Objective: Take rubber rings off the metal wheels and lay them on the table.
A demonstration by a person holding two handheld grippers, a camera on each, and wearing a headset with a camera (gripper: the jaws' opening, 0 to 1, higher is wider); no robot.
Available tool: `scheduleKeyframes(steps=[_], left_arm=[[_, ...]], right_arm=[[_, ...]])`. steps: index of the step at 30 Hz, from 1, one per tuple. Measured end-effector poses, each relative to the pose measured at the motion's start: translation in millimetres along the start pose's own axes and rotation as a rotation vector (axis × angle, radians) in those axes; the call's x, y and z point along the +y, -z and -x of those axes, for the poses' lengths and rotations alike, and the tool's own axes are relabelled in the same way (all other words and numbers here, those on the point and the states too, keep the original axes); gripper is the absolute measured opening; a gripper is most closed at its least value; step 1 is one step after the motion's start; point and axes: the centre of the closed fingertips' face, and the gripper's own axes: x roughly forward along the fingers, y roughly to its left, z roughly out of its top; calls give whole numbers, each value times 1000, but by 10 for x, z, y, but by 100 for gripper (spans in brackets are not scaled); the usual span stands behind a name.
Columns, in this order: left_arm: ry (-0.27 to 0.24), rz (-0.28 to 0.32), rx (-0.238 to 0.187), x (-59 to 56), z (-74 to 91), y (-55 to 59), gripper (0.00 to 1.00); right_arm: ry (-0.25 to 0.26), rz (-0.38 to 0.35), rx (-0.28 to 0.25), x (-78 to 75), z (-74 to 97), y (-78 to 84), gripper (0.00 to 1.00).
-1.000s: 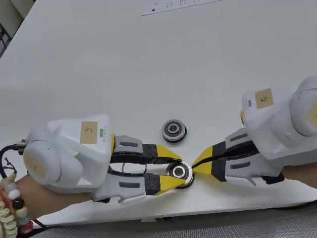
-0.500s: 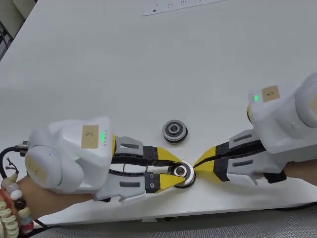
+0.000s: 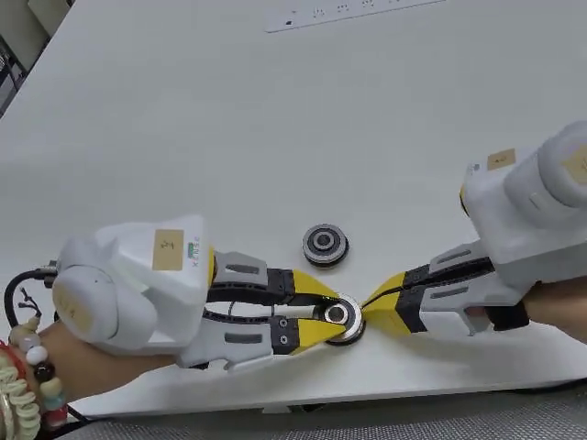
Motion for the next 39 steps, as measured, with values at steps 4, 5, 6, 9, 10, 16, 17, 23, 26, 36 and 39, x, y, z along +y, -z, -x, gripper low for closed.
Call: scheduleKeyframes(steps=[4, 5, 6, 9, 10, 16, 17, 23, 26, 36, 39], left_arm=[[3, 5, -7, 3, 0, -3, 14], [3, 4, -6, 4, 0, -3, 14], [3, 4, -5, 7, 3, -2, 14], [1, 5, -5, 13, 4, -1, 14], [1, 5, -5, 15, 5, -2, 14], [-3, 7, -3, 17, 7, -3, 14], [-3, 8, -3, 18, 6, -3, 14], [-1, 7, -4, 12, 5, -6, 14], [-1, 7, -4, 11, 8, -6, 14], [-8, 16, -9, 14, 23, 3, 14], [-9, 16, -8, 13, 22, 2, 14]], right_arm=[[-25, -94, -22, 10, 30, -10, 0], [-45, -132, -53, 43, 47, -60, 0], [-63, -158, -66, 59, 66, -86, 0], [-64, -158, -72, 64, 79, -96, 0], [-65, -159, -70, 69, 75, -95, 0], [-64, -161, -67, 98, 69, -102, 0], [-67, -153, -71, 113, 67, -110, 0], [-70, -130, -62, 162, 44, -120, 0], [-72, -115, -60, 179, 32, -127, 0], [-86, -93, -56, 227, -28, -161, 0], [-88, -76, -52, 242, -43, -160, 0]])
